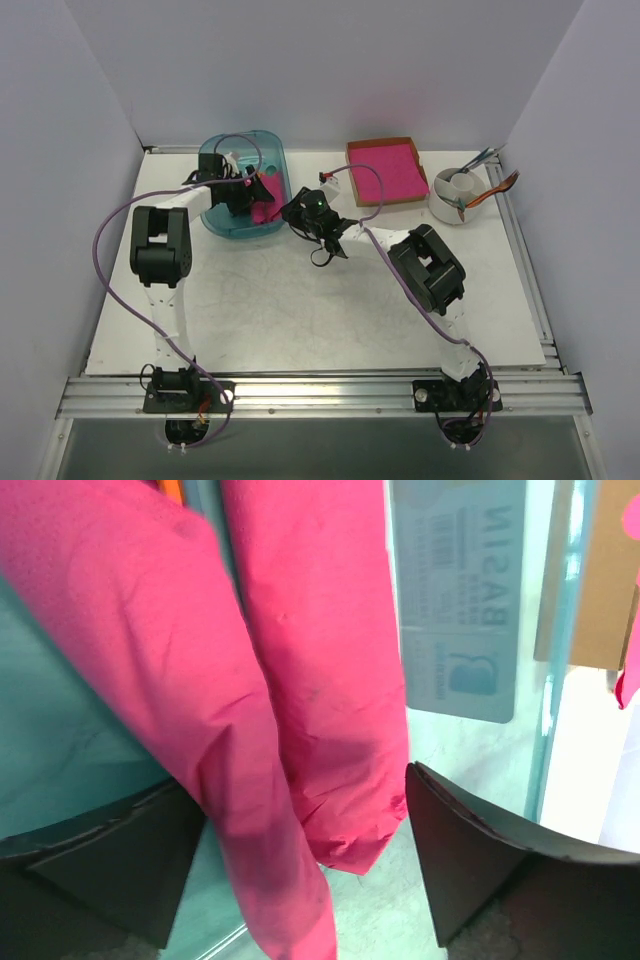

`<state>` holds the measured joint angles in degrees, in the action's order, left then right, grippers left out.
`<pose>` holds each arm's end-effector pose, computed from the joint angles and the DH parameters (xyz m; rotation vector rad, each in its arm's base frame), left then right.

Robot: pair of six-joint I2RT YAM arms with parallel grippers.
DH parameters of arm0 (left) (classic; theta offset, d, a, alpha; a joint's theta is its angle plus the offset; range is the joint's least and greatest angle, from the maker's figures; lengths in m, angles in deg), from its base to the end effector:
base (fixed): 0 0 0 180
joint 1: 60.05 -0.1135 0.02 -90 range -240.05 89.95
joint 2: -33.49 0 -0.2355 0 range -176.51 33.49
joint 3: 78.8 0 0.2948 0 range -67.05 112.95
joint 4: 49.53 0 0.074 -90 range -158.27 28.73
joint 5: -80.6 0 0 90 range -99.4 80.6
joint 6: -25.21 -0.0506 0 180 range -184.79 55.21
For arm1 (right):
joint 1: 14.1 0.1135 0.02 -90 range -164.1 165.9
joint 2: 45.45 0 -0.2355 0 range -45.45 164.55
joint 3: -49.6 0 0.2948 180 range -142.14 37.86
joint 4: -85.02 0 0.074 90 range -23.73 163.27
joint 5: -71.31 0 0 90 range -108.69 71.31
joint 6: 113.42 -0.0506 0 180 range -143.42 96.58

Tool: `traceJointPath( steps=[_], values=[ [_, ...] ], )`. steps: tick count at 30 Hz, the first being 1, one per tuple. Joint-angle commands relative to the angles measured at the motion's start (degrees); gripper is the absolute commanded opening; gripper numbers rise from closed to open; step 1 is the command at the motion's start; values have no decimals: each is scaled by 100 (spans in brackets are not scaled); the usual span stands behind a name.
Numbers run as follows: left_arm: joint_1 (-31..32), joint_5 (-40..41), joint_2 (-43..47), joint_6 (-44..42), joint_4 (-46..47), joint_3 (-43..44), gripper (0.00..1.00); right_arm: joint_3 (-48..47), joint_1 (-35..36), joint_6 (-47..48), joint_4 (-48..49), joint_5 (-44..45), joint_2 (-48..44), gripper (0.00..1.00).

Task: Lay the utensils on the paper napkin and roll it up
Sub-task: Place the utensils in the bin.

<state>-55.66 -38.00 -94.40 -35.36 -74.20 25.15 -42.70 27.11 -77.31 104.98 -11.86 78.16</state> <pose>0.5090 -0.0634 0.0909 -0.3014 2.4477 -0.8684 0.3982 0.3407 0.1320 0.3021 1.8780 1.0719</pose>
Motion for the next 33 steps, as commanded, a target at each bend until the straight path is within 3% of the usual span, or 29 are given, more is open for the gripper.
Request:
traceJointPath(
  steps=[1,15,33],
  values=[
    [-95,435,-218,-245,-474,-308,94,-22,-52,194,-314,152,-206,18],
    [-113,469,-201,-104,-641,-299,94,-22,-52,186,-331,152,-206,18],
    [89,1269,-104,45,-1405,34,94,-13,-43,168,-349,178,-206,18]
  ],
)
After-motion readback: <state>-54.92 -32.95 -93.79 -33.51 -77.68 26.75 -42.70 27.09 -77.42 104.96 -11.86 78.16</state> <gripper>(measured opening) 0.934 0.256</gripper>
